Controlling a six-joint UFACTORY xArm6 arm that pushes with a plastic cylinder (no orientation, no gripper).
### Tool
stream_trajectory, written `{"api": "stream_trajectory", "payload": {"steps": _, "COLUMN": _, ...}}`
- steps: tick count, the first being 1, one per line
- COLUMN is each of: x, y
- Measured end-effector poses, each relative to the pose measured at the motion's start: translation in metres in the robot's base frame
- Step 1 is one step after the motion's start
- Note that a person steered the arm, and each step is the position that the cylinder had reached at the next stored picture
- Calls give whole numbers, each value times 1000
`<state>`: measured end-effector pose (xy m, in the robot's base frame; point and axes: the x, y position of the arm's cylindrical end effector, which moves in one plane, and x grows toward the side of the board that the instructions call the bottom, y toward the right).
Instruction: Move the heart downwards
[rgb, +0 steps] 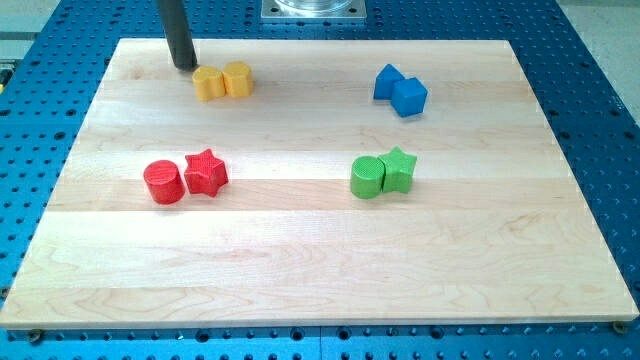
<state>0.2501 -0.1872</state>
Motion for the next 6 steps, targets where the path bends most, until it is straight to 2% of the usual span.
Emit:
{"api": "stream_trajectory", "payload": {"steps": 1, "x": 31, "y": 12}}
{"api": "stream_trajectory", "payload": {"steps": 2, "x": 61, "y": 62}}
{"api": "stream_trajectory", "payload": {"steps": 4, "x": 108, "y": 109}}
{"api": "stream_trajectory", "payload": {"steps": 5, "x": 112, "y": 113}}
{"api": "stream_trajectory", "payload": {"steps": 6, "x": 74, "y": 144}}
